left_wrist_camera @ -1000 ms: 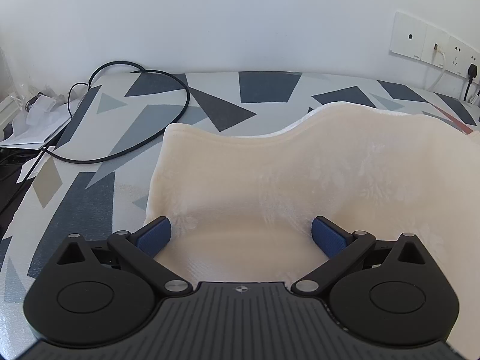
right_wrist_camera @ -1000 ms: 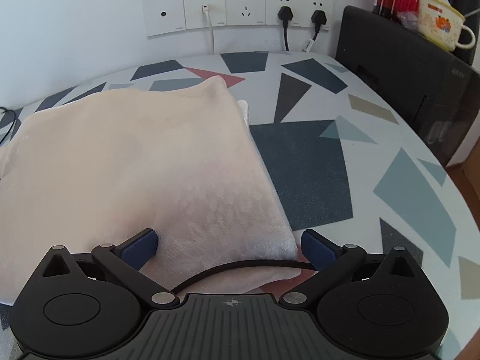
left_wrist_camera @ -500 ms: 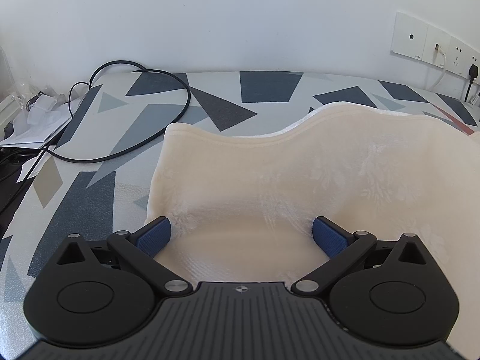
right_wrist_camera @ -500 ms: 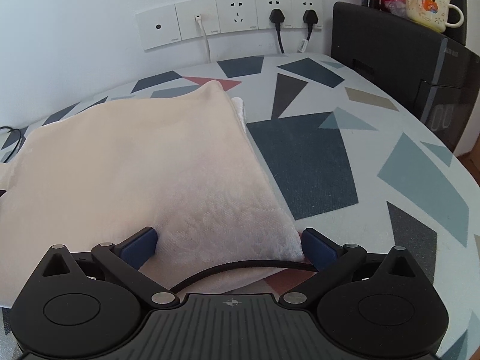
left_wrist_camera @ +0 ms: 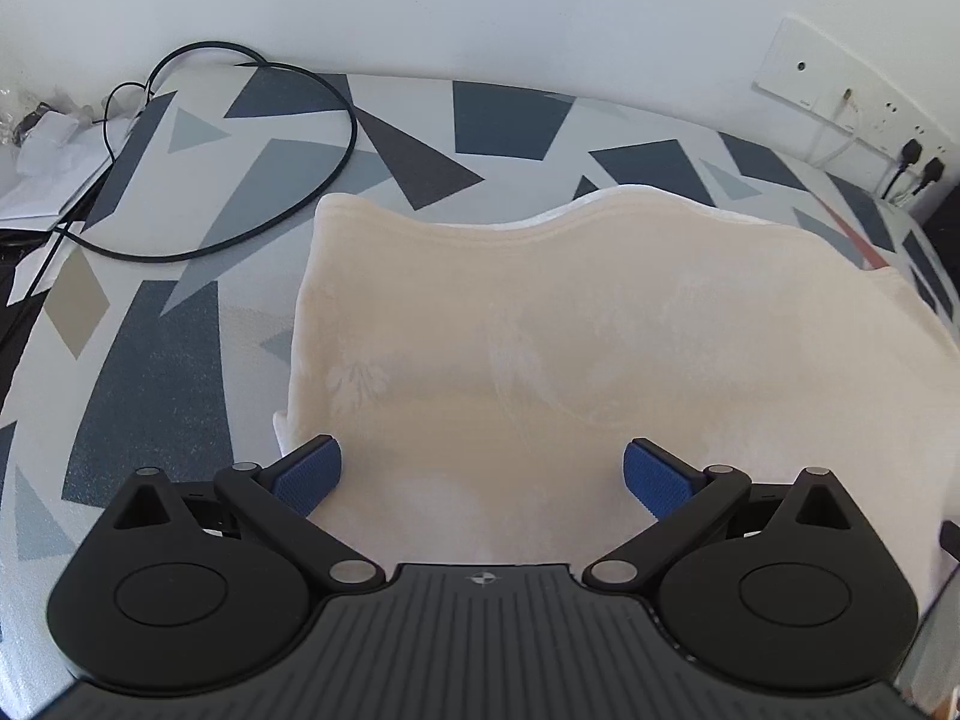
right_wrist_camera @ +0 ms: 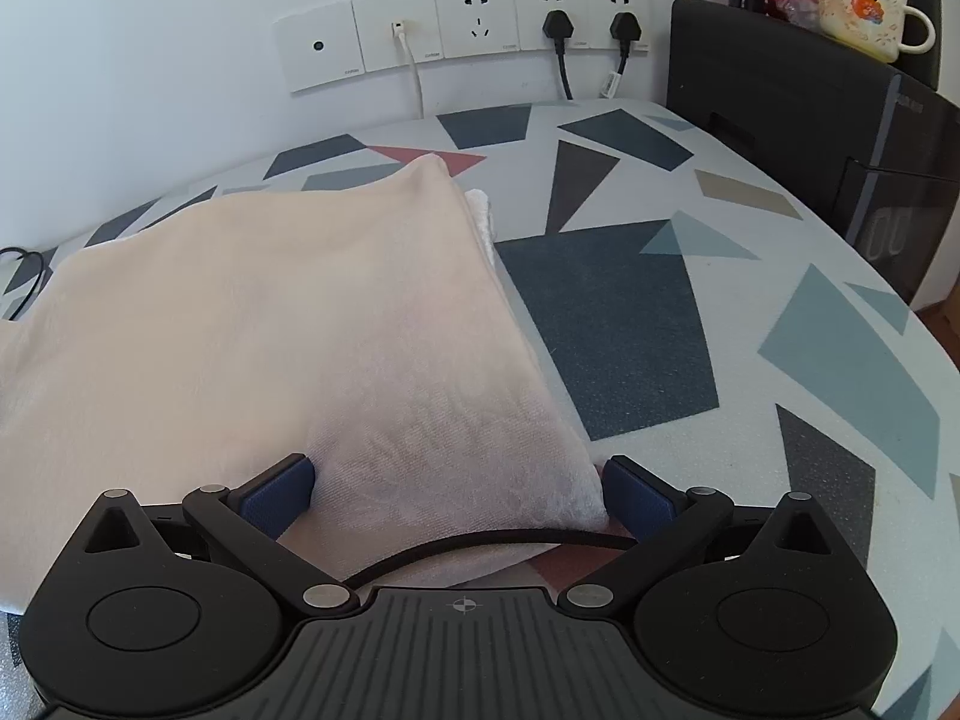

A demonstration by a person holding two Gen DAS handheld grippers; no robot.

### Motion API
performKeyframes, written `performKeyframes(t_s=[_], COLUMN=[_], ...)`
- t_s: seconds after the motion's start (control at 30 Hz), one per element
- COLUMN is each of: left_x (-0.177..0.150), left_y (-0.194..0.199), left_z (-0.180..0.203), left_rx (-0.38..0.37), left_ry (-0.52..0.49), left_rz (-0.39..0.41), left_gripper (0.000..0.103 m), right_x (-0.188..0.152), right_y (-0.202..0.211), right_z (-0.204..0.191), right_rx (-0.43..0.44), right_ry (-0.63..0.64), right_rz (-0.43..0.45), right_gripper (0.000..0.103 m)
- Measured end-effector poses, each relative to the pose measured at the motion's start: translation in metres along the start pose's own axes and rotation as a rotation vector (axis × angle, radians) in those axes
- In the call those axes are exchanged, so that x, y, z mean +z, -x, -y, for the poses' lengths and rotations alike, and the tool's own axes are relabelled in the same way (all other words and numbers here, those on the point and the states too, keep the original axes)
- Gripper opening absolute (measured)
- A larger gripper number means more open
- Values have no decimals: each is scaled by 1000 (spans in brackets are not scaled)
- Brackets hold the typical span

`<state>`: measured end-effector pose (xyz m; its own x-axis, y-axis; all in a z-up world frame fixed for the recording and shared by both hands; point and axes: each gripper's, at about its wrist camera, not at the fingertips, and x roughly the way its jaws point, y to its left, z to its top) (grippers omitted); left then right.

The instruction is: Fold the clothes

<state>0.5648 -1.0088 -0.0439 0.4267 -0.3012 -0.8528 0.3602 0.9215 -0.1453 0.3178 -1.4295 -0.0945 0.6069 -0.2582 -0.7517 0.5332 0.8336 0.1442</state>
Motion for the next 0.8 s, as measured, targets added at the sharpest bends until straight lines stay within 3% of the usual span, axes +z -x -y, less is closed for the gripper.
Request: performKeyframes(t_s=[0.5,0.8], left_x=[-54,-51], left_y=[21,13], left_z=[-71,-49], left_rx=[-118,11], left_ry=[288,210], left_rz=[-24,-36], left_gripper=[103,103], right_x=[5,5], right_y=[-2,-3], right_z=[0,0], right_rx=[9,5], right_ry=[11,4], right_rz=[-34,-32], right_gripper=[102,102])
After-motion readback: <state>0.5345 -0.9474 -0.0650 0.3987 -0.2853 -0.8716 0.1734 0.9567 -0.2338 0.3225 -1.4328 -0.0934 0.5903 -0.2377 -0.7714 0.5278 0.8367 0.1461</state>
